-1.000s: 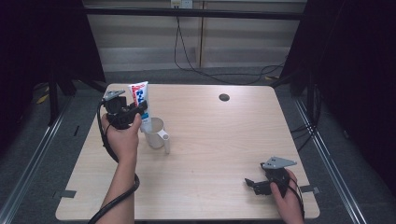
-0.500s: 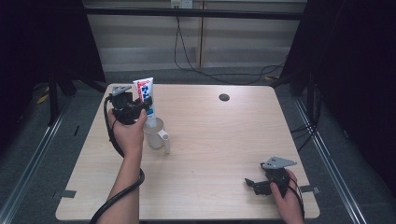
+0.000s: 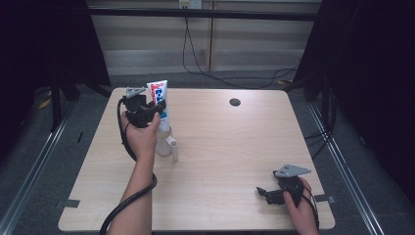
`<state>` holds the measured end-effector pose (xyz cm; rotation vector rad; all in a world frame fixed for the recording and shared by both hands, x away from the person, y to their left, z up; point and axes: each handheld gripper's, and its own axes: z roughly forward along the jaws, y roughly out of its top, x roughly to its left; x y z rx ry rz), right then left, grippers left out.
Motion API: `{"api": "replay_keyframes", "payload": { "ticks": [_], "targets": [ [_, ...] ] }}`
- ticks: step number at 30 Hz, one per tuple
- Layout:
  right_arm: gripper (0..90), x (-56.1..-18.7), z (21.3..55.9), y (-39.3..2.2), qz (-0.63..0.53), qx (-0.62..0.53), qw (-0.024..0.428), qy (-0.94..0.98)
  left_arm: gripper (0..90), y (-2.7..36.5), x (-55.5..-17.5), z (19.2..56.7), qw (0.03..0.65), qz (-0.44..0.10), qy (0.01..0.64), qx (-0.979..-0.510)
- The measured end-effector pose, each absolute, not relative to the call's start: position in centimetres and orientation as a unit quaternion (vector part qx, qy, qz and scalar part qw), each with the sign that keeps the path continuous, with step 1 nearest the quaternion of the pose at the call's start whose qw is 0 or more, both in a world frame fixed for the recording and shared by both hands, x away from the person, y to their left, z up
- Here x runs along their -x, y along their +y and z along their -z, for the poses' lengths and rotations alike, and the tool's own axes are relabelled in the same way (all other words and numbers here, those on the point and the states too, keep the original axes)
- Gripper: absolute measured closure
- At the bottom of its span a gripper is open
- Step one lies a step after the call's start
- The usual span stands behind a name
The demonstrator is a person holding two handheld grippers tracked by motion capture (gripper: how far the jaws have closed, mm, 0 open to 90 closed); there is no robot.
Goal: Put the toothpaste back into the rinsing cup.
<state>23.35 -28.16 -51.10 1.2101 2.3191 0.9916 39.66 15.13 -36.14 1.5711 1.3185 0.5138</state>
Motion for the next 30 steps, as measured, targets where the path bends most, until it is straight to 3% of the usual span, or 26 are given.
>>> {"api": "replay_keyframes", "payload": {
  "ticks": [30],
  "targets": [
    [9.2, -23.3, 51.1, -28.2, -0.349, -0.425, 0.171, 0.818, 66.5, 15.0, -40.3, 38.0, 0.478, -0.225, 0.541, -0.654]
  ]
}}
